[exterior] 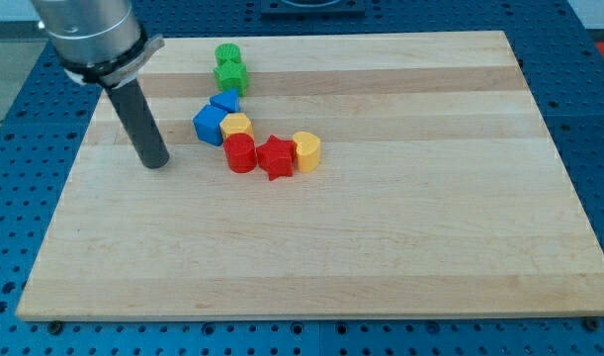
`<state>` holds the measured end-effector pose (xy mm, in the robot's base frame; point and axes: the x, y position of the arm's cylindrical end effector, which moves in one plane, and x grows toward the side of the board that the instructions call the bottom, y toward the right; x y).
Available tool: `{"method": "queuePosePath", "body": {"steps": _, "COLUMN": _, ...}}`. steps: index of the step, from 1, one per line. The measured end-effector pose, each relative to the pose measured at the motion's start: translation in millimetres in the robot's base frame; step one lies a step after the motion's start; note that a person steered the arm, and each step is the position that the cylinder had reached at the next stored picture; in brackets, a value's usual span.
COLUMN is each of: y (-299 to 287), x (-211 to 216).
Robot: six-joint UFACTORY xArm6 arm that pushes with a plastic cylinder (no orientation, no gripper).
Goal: Place the yellow hexagon to the top of the red circle
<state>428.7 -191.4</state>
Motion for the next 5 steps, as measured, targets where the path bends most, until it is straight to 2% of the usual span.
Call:
{"method": "queuePosePath", "body": {"steps": 2, "y": 42, "x": -19}}
{"method": "queuePosePath", "body": {"steps": 5, "y": 110, "x": -20}}
